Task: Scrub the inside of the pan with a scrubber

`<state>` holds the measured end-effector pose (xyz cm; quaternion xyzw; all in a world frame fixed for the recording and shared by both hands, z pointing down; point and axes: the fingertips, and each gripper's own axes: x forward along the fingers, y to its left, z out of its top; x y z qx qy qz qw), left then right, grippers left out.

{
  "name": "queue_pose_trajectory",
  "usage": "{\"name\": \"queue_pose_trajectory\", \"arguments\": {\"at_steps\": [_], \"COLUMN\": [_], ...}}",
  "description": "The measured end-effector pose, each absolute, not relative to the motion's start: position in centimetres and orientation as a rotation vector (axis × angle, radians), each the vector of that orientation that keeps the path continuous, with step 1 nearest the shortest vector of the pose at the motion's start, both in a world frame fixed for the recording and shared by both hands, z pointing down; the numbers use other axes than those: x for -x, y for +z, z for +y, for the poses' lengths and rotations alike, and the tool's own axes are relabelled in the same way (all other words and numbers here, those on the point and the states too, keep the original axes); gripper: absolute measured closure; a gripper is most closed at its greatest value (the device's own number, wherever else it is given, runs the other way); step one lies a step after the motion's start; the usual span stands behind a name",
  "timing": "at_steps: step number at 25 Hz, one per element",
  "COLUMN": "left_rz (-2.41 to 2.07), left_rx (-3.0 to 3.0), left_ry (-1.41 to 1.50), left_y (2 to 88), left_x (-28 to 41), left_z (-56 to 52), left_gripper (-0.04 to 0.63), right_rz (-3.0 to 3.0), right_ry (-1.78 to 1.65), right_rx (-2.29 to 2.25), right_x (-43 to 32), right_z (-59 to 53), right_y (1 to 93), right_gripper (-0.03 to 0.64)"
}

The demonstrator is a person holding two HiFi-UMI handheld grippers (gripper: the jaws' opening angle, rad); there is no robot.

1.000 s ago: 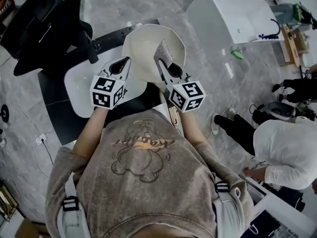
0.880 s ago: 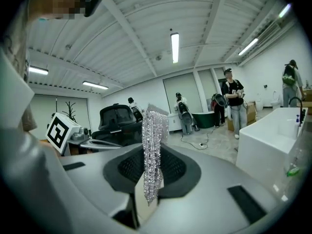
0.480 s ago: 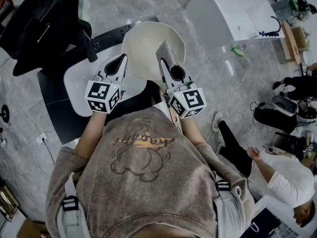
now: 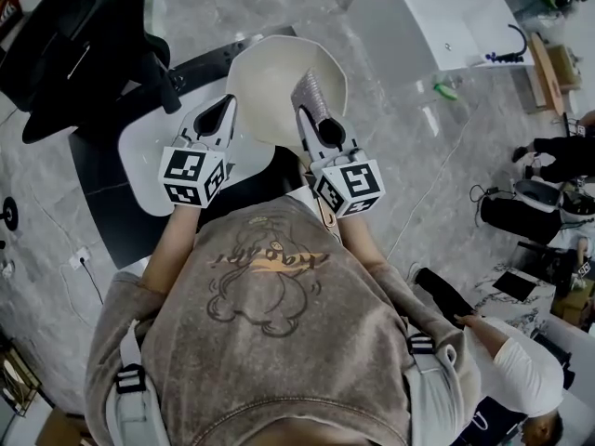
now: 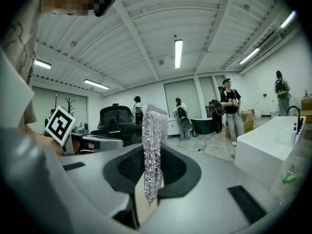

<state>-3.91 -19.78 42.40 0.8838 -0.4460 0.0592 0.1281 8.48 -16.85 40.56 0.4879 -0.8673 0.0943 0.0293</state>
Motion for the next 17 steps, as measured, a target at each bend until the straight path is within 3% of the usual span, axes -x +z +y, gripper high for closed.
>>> {"name": "queue_pose_trajectory", "arguments": {"at_steps": [17], "left_rz": [-1.276], "left_rx": [-2.56], "left_ry": [0.199], "left_y": [43.02], "left_x": [3.89], "left_z": [-19.92], "left_gripper": [0.578], "right_rz": [-2.653], "right_ry": [0.293], "right_rx": [-1.504], "right_x": [-8.43], "right_z": [-17.09], "right_y": [40.96], "right_gripper": [0.543]}}
